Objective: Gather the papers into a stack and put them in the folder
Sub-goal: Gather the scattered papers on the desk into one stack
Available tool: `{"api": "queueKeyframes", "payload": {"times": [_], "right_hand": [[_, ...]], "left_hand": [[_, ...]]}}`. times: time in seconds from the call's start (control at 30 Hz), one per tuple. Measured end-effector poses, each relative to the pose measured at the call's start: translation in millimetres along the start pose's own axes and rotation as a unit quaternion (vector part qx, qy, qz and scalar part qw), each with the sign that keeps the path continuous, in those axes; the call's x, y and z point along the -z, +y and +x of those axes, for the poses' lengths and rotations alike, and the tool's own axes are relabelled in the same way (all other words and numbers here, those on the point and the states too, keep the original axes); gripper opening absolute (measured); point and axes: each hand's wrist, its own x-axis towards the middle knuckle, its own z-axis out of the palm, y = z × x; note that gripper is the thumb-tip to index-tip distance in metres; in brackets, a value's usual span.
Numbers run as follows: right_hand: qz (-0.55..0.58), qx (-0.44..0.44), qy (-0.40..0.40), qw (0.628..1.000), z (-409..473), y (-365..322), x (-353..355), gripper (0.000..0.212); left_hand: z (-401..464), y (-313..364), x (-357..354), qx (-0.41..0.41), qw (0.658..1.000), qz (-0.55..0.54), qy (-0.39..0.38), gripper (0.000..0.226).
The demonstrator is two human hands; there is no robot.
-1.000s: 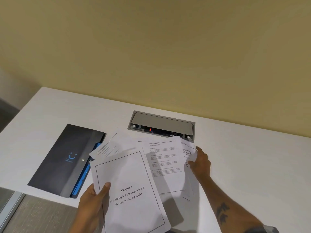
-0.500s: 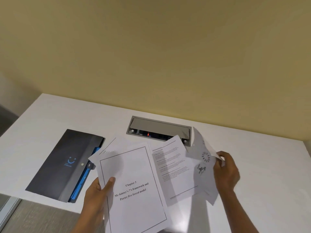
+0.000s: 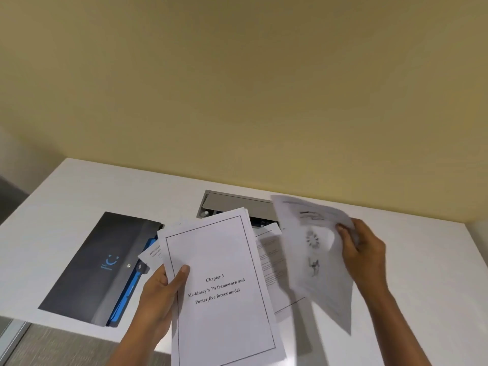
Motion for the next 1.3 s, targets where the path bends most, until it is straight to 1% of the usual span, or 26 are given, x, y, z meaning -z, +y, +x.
{"api": "queueKeyframes", "payload": {"times": [0.07, 0.17, 0.2, 0.27, 0.33, 0.43, 0.53, 0.6, 0.7, 0.77, 0.83, 0.87, 0.9, 0.93, 0.97, 1.0, 1.03, 1.07, 1.1, 1.13, 1.17, 1.2, 1.3], "right_hand": [[0.042, -0.015, -0.060, 0.997, -7, -13, -16, 0.017], [0.135, -0.101, -0.124, 0.978, -20, -27, -40, 0.008], [0.168, -0.129, -0.146, 0.966, -24, -30, -47, 0.010], [0.244, -0.188, -0.196, 0.931, -32, -39, -58, 0.018], [0.291, -0.230, -0.237, 0.898, -38, -44, -66, 0.023], [0.291, -0.266, -0.274, 0.877, -45, -47, -77, 0.019], [0.290, -0.274, -0.305, 0.865, -53, -51, -88, 0.020], [0.291, -0.282, -0.330, 0.853, -55, -55, -92, 0.022], [0.290, -0.294, -0.372, 0.832, -58, -56, -98, 0.018], [0.279, -0.295, -0.404, 0.820, -59, -56, -101, 0.024], [0.277, -0.318, -0.426, 0.801, -57, -53, -109, 0.025], [0.274, -0.327, -0.430, 0.796, -57, -51, -111, 0.032], [0.262, -0.337, -0.428, 0.797, -56, -47, -113, 0.041], [0.230, -0.343, -0.423, 0.807, -57, -40, -117, 0.048], [0.182, -0.337, -0.413, 0.826, -57, -31, -122, 0.050], [0.115, -0.312, -0.399, 0.854, -58, -19, -126, 0.045], [0.028, -0.265, -0.400, 0.877, -58, -5, -129, 0.037], [-0.071, -0.200, -0.419, 0.883, -57, 9, -130, 0.037], [-0.169, -0.128, -0.452, 0.867, -56, 21, -131, 0.051], [-0.237, -0.071, -0.476, 0.844, -53, 30, -131, 0.067], [-0.268, -0.040, -0.486, 0.831, -49, 37, -132, 0.080], [-0.275, -0.026, -0.490, 0.827, -44, 41, -133, 0.088], [-0.298, 0.010, -0.491, 0.818, -24, 48, -142, 0.103]], "left_hand": [[-2, 4, -8, -0.002, 1.000, 0.001, -0.008, 0.034], [-5, 6, -17, 0.003, 1.000, -0.001, -0.019, 0.030], [-7, 7, -19, 0.006, 1.000, -0.002, -0.025, 0.029], [-10, 7, -22, 0.012, 0.999, 0.000, -0.033, 0.029], [-12, 7, -22, 0.016, 0.999, 0.006, -0.043, 0.028], [-15, 4, -23, 0.028, 0.998, 0.016, -0.056, 0.027], [-18, 1, -24, 0.039, 0.997, 0.028, -0.060, 0.022], [-19, -1, -25, 0.054, 0.996, 0.038, -0.065, 0.023], [-19, -4, -24, 0.079, 0.993, 0.045, -0.075, 0.025], [-20, -8, -22, 0.092, 0.991, 0.046, -0.080, 0.024], [-17, -13, -21, 0.097, 0.992, 0.056, -0.062, 0.025], [-16, -14, -20, 0.095, 0.992, 0.066, -0.044, 0.025], [-16, -16, -18, 0.090, 0.993, 0.075, -0.021, 0.023], [-15, -18, -14, 0.086, 0.993, 0.083, 0.006, 0.021], [-14, -20, -10, 0.086, 0.992, 0.089, 0.031, 0.021], [-14, -22, -6, 0.087, 0.990, 0.094, 0.054, 0.021], [-14, -24, -1, 0.089, 0.988, 0.097, 0.076, 0.021], [-15, -27, 5, 0.090, 0.986, 0.100, 0.098, 0.020], [-15, -31, 12, 0.092, 0.983, 0.102, 0.118, 0.020], [-16, -34, 19, 0.094, 0.981, 0.103, 0.134, 0.019], [-17, -37, 26, 0.099, 0.978, 0.104, 0.148, 0.019], [-17, -39, 33, 0.104, 0.976, 0.107, 0.160, 0.019], [-21, -45, 47, 0.104, 0.970, 0.131, 0.179, 0.024]]}}
